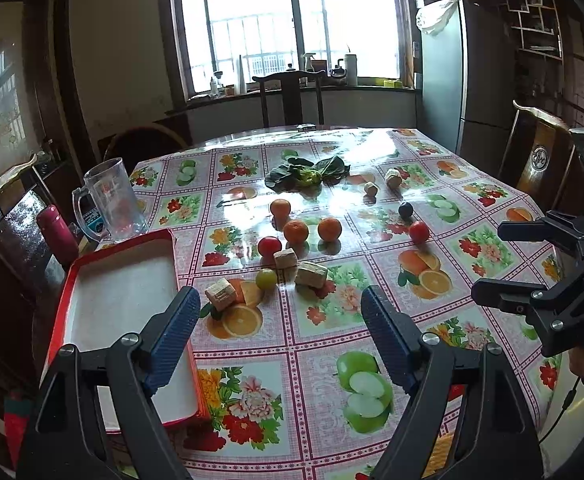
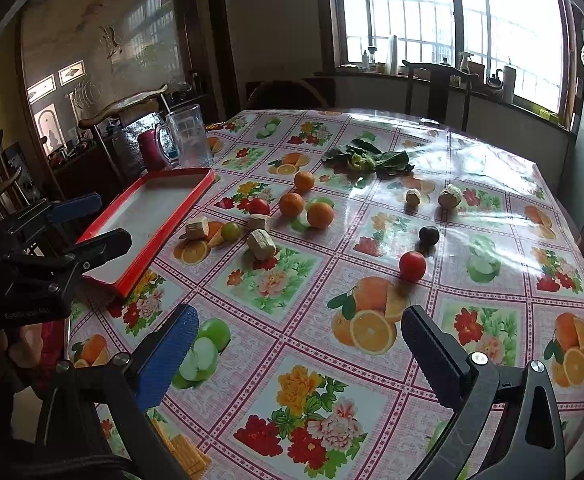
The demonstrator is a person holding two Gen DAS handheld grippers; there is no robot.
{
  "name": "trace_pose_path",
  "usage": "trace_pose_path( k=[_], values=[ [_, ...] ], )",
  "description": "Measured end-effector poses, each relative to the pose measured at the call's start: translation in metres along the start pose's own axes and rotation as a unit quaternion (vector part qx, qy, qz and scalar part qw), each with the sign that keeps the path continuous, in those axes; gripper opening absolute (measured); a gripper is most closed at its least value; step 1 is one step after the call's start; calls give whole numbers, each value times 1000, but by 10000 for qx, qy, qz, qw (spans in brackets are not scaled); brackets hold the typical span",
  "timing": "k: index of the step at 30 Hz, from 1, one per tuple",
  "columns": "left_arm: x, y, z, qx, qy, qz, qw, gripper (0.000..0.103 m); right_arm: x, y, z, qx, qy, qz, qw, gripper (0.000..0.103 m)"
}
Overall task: Organize fruits
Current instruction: 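Move the left tool toward a cream block while the right tool approaches a red tomato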
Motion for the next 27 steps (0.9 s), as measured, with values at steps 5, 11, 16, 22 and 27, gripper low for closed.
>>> trace_pose_path(
  k=[5, 11, 16, 22, 27],
  values=[
    [-5, 2, -4, -26, -56, -93, 9999, 83, -4, -1, 1, -109, -96, 45, 9999, 102],
    [-11, 6, -5, 92, 14, -262, 9996, 83, -11, 2, 5, -100, -52, 69, 9999, 102],
    [-18, 9, -8, 162, 86, -354, 9992, 83, -19, 4, 9, -164, -75, -52, 9998, 102],
    [-30, 12, -9, 230, 170, -492, 9984, 83, -27, 5, 15, -253, -110, -104, 9996, 102],
    [-50, 16, -11, 324, 281, -687, 9967, 83, -38, 6, 23, -408, -155, -183, 9989, 102]
  ],
)
Point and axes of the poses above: each gripper's, at about its wrist camera, not at the fingertips, and x roughly against the way its jaws point, z to its right, y to its underside, the point moved 5 cm from there along -x, roughly the way its jaws point, and after that the axes turned 10 degrees about y, right-handed, at the moved point
